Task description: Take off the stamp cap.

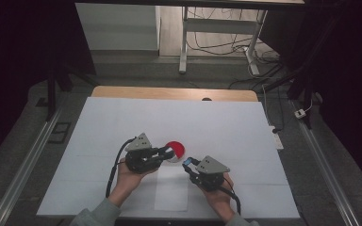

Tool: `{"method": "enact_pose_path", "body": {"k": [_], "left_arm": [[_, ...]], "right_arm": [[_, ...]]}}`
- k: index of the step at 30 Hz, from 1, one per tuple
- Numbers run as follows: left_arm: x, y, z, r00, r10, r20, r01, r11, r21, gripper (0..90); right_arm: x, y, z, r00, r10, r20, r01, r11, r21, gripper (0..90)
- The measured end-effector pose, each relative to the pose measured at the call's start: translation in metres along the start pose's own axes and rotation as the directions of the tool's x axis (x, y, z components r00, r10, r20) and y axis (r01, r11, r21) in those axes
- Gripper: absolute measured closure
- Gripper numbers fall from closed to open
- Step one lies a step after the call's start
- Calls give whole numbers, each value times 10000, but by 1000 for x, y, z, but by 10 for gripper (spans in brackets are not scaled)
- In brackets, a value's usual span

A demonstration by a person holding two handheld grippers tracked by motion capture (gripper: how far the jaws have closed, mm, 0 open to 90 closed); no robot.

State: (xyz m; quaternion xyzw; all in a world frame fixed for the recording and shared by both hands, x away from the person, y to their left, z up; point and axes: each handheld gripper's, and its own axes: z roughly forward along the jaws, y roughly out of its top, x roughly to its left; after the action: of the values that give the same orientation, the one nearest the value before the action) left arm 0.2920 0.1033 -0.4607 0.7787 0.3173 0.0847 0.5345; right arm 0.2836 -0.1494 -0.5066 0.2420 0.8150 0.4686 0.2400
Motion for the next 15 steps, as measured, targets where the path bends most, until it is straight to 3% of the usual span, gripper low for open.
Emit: {"method": "enact_pose_path", "body": {"k": [15], "left_arm": [[3, 0, 0, 9999, -57, -105, 59, 9998, 180, 759]], "right_arm": [[-20, -12, -24, 9994, 343, 72, -343, 9993, 111, 659]]}}
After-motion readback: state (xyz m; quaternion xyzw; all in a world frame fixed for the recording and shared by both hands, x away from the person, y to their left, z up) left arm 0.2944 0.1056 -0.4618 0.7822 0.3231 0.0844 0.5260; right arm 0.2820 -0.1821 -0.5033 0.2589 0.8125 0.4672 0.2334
